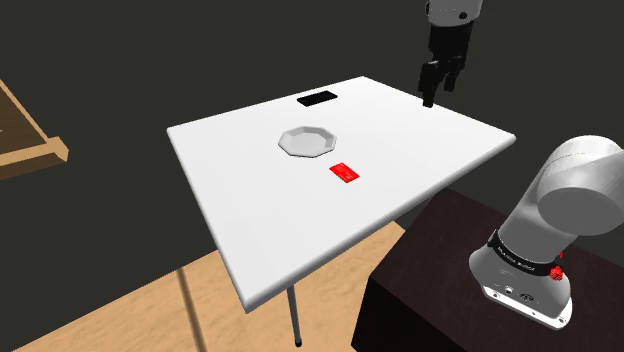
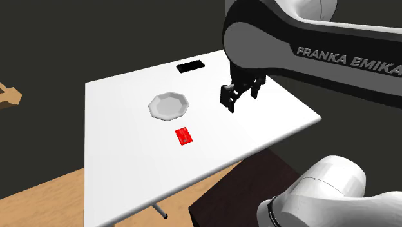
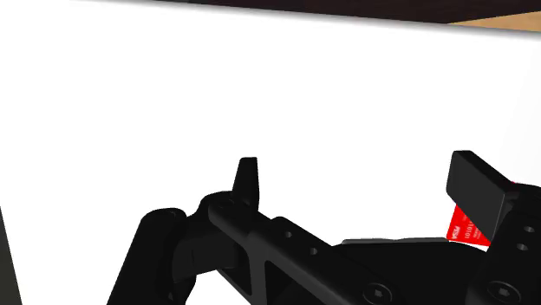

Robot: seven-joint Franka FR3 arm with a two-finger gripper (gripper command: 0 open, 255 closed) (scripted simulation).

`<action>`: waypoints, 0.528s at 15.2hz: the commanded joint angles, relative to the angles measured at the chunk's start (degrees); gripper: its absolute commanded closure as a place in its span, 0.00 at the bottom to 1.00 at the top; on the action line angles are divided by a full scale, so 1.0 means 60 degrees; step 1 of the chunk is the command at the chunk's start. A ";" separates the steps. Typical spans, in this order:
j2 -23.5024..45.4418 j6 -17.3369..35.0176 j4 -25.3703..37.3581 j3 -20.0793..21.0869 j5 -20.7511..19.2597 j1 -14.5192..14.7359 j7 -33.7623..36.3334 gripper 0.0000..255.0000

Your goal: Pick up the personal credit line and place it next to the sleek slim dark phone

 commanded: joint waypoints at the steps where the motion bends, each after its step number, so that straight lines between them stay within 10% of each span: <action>1: 0.0000 0.0000 0.0000 0.0000 0.0000 0.0000 0.0000 0.00; 8: -0.0548 0.3810 -0.2468 0.0729 0.0453 0.0320 0.1358 0.00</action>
